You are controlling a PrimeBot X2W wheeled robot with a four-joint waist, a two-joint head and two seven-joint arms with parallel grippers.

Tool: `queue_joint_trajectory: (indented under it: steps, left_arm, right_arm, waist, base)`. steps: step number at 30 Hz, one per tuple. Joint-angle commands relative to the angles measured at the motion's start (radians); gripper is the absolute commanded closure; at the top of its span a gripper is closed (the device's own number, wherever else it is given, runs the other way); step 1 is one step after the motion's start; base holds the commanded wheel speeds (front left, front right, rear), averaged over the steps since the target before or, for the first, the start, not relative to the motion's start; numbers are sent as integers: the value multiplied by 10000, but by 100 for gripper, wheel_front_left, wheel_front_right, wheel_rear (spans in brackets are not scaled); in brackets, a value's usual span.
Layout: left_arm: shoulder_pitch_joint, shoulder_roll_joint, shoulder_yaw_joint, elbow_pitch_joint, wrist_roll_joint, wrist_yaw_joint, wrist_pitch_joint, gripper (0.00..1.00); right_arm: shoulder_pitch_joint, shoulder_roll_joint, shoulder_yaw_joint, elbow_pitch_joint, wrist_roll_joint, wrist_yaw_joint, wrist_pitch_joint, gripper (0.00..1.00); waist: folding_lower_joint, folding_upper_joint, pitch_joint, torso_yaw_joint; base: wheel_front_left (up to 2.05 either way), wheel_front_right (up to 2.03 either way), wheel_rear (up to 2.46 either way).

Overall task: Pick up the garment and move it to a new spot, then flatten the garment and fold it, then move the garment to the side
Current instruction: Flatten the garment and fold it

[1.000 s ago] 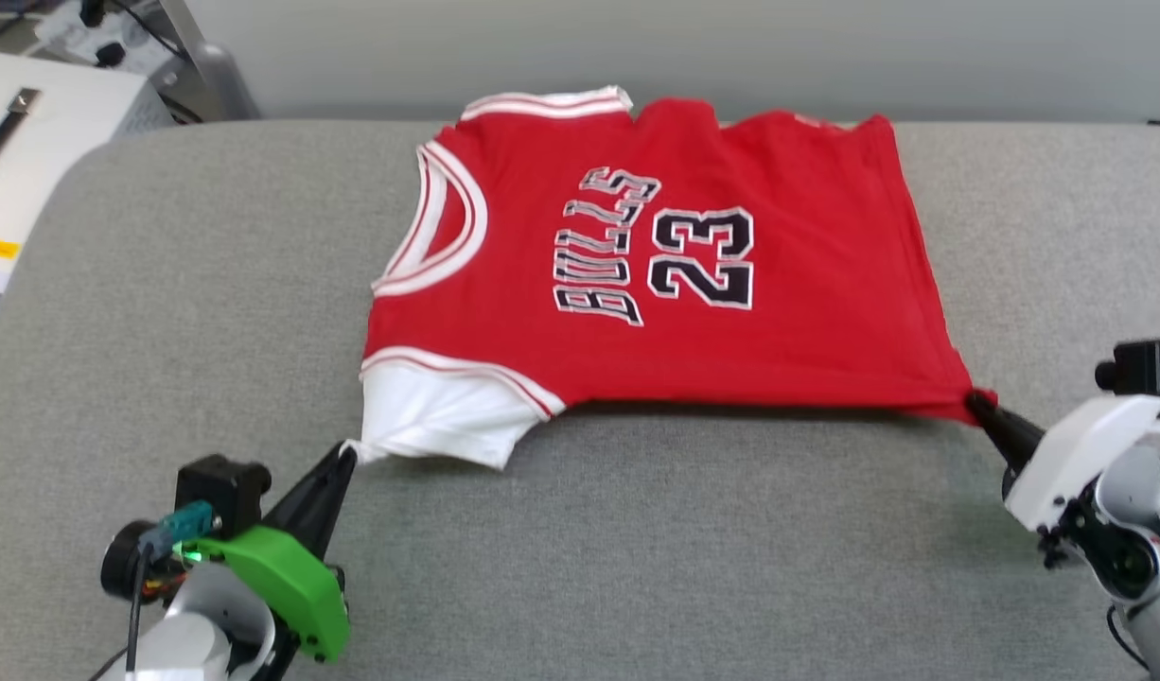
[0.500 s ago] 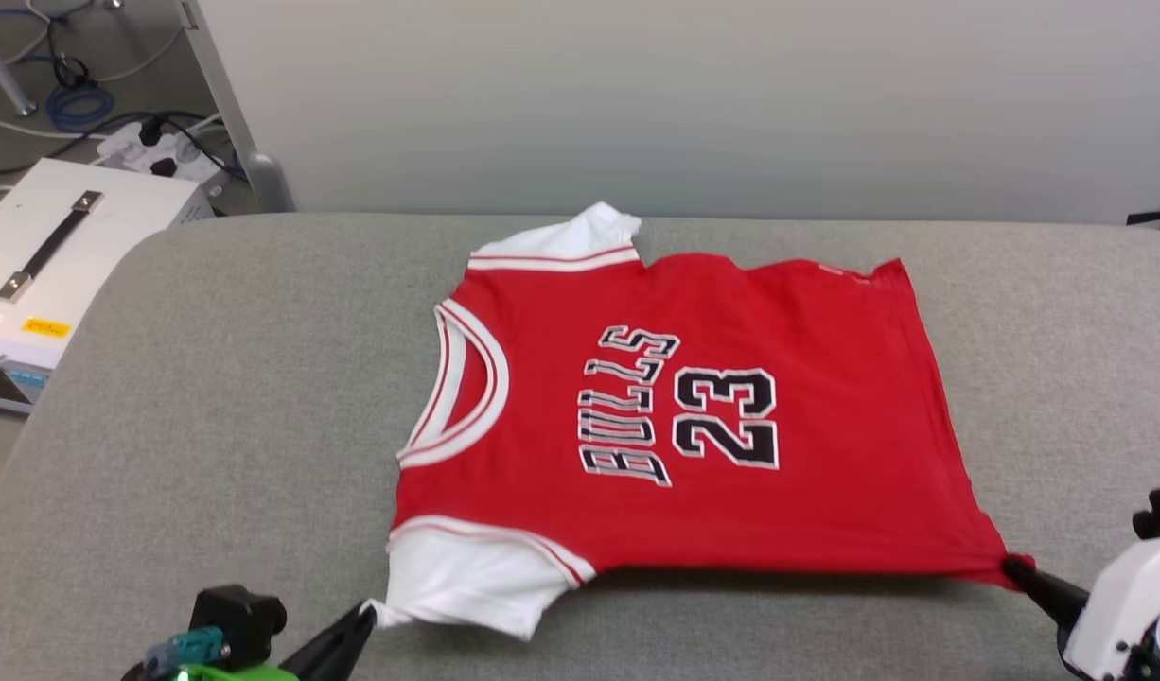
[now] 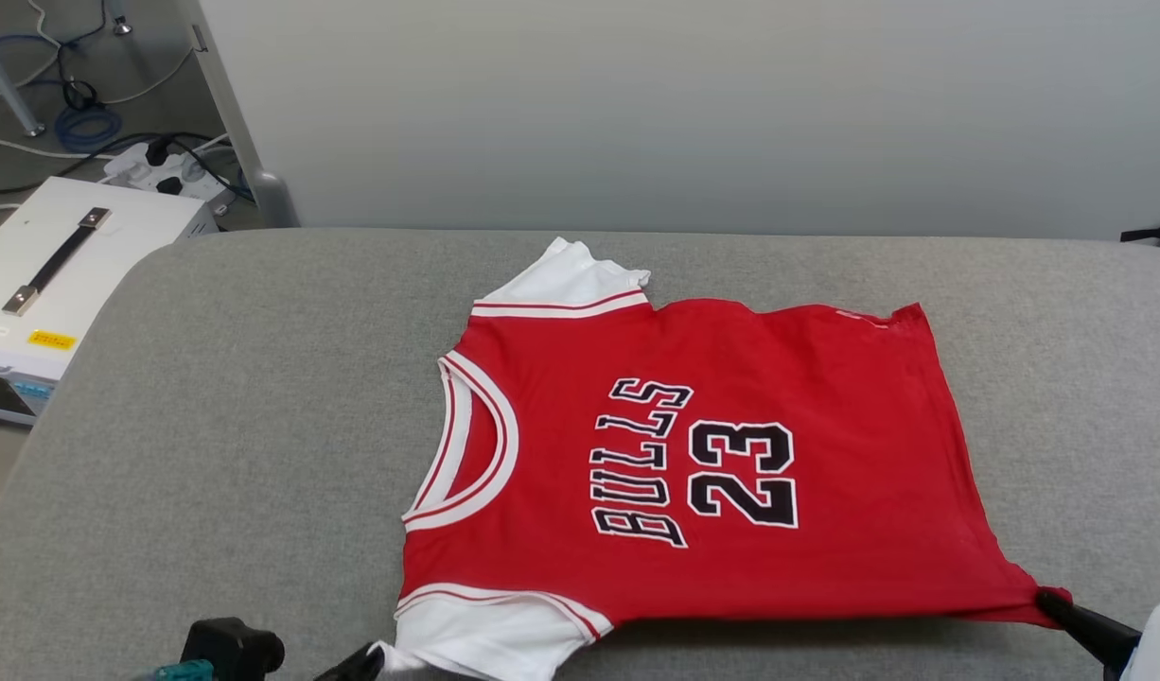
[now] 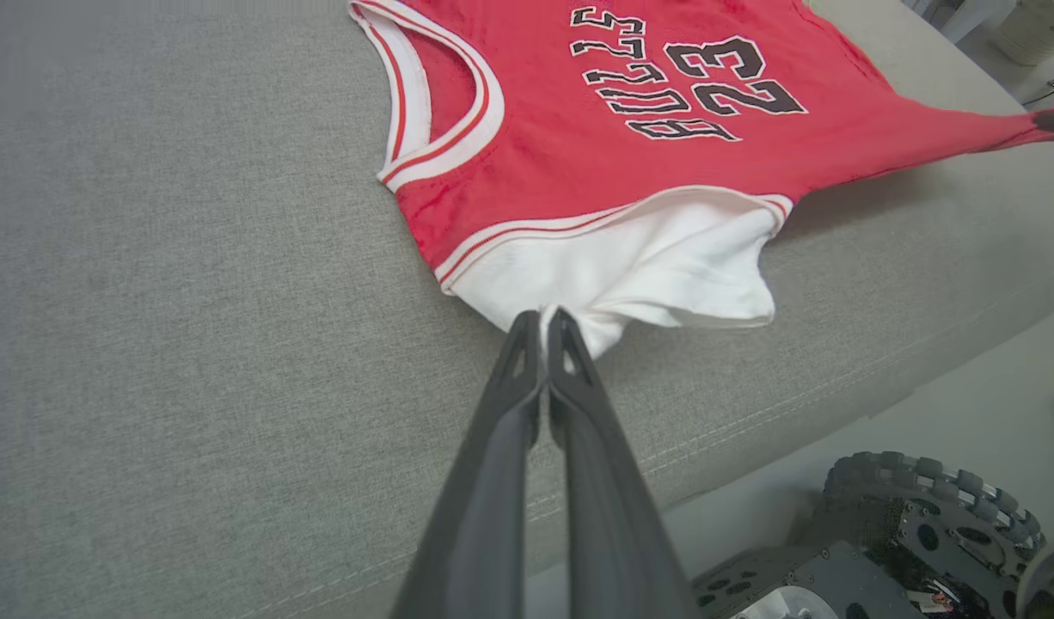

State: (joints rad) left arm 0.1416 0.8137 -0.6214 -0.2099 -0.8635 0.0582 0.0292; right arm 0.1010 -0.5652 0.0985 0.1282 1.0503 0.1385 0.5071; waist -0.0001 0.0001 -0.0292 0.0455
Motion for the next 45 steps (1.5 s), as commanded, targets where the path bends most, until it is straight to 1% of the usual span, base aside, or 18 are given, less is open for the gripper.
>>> queue_joint_trajectory:
  steps: [1,5,9,15,19,27,34,35,37,38,39,40,41,42,45]
  left_arm:
    - [-294,55,117,-54,22,-21,-106,100]
    - [-1049,-71,279,56,152,-172,-110,100]
    - [-1999,-306,359,397,282,-350,36,100]
    - [-3565,-712,252,1247,500,-827,454,100]
    - [-4531,-963,125,1919,604,-1136,794,100]
    - [-6071,-1328,-206,3333,649,-1596,1390,100]
    - [-6907,-1703,-528,4638,749,-1733,1599,100]
    - [-7170,-1975,-681,5162,801,-1776,1462,100]
    - [-7316,-2171,-798,5486,845,-1799,1336,100]
    - [-7379,-2258,-846,5637,874,-1807,1263,98]
    - [-7460,-2360,-894,5829,948,-1812,1129,0]
    - [-7528,-2444,-911,5998,1023,-1809,985,0]
    - [-7594,-2558,-946,6213,1082,-1812,845,0]
    - [-7640,-2653,-960,6366,1102,-1815,723,0]
    - [-7789,-3002,-825,6837,1159,-1703,58,0]
  right_arm:
    - [9,97,-199,-193,-168,-78,115,100]
    - [-316,431,-676,-633,-489,-78,499,100]
    - [-919,752,-977,-821,-923,-78,882,100]
    - [-1956,1245,-1244,-626,-1595,-78,1349,100]
    - [-2557,1456,-1368,-357,-1982,-78,1469,100]
    - [-3433,1747,-1233,131,-2561,-78,1612,100]
    - [-3959,1897,-1019,626,-2850,-78,1495,100]
    - [-4096,1902,-932,834,-2919,-78,1421,100]
    - [-4151,1885,-895,963,-2958,-78,1367,100]
    - [-4174,1872,-886,1022,-2989,-78,1340,100]
    - [-4201,1863,-873,1091,-3020,-78,1307,100]
    - [-4217,1861,-868,1155,-3036,-78,1296,100]
    - [-4239,1859,-853,1209,-3063,-78,1260,58]
    - [-4248,1867,-863,1246,-3079,-78,1204,0]
    - [-4242,1868,-865,1255,-3035,-78,1023,0]
  waist:
    - [1,-1,237,9]
    - [1,-1,643,-11]
    - [1,-1,1128,-79]
    - [1,-1,1771,-156]
    - [1,-1,2092,-210]
    - [1,-1,2732,-404]
    - [1,-1,3055,-477]
    - [1,-1,3120,-476]
    - [1,-1,3128,-467]
    - [1,-1,3127,-465]
    - [1,-1,3120,-461]
    - [1,-1,3107,-456]
    - [1,-1,3081,-456]
    - [1,-1,3053,-452]
    - [1,-1,2866,-400]
  base:
    - [0,0,0]
    - [0,0,0]
    - [0,0,0]
    - [0,0,0]
    - [0,0,0]
    - [0,0,0]
    - [0,0,0]
    - [0,0,0]
    - [0,0,0]
    - [0,0,0]
    - [0,0,0]
    - [0,0,0]
    - [0,0,0]
    - [0,0,0]
    - [0,0,0]
